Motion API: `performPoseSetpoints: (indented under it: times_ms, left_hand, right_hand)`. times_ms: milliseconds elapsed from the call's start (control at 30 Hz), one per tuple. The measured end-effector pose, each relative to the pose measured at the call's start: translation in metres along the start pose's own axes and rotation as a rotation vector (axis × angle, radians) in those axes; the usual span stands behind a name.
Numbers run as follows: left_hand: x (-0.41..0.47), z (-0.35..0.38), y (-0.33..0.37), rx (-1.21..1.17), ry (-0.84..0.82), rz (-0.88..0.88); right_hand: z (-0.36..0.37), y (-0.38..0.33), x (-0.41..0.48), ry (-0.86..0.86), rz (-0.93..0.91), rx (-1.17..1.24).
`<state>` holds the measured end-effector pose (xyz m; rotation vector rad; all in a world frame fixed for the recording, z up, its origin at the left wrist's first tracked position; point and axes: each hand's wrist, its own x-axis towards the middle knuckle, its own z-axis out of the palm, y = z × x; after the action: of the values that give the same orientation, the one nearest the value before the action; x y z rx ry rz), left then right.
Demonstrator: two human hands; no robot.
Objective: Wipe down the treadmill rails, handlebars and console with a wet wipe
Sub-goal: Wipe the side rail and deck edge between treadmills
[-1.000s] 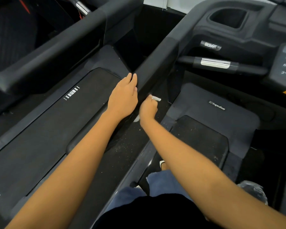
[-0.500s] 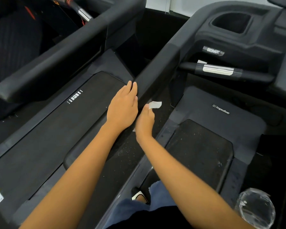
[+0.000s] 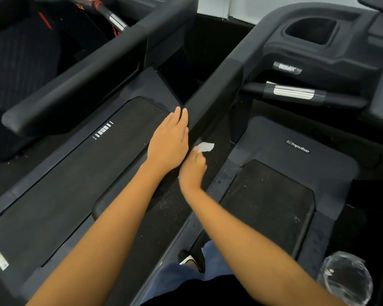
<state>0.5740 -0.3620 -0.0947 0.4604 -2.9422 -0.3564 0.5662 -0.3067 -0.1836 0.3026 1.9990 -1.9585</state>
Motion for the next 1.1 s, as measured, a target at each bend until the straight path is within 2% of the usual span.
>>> performPoseSetpoints:
  times_ms: [67, 267, 333, 433, 533, 633, 733, 800, 867, 1000, 1100]
  left_hand:
    - [-0.001, 0.000, -0.001, 0.001, -0.005, 0.014]
    - [-0.006, -0.003, -0.007, -0.057, -0.009, 0.020]
    - [-0.010, -0.002, -0.008, -0.058, 0.002, 0.024]
    - [-0.012, -0.002, -0.010, -0.086, 0.018, 0.016]
    - [-0.011, -0.002, -0.010, -0.100, 0.009, 0.011]
    - [-0.012, -0.003, -0.011, -0.110, -0.002, 0.018]
    - [-0.014, -0.002, -0.013, -0.128, 0.000, 0.017]
    - [-0.016, -0.002, -0.014, -0.135, 0.008, 0.013]
    - [-0.018, -0.001, -0.014, -0.141, 0.008, 0.014]
    - [-0.018, -0.001, -0.015, -0.146, 0.020, 0.011]
    - [-0.019, -0.001, -0.015, -0.131, 0.023, 0.011]
  right_hand:
    - [0.001, 0.008, -0.017, -0.011, -0.070, 0.007]
    - [0.004, -0.042, 0.047, 0.064, 0.058, 0.071]
    - [0.003, -0.045, 0.058, 0.073, 0.049, 0.081]
    - [0.001, -0.029, 0.022, 0.092, -0.053, -0.108]
    - [-0.009, 0.009, -0.036, -0.012, -0.065, -0.162]
    - [-0.009, 0.014, -0.048, -0.054, -0.032, -0.104]
    - [-0.002, -0.018, 0.000, 0.045, 0.158, 0.056]
    - [-0.002, -0.035, 0.039, -0.046, 0.271, 0.253]
    - [0.001, -0.034, 0.066, -0.098, 0.292, 0.368]
    - [0.006, 0.000, 0.044, -0.061, 0.269, 0.168]
    - [-0.003, 0.015, -0.004, -0.125, 0.280, 0.092]
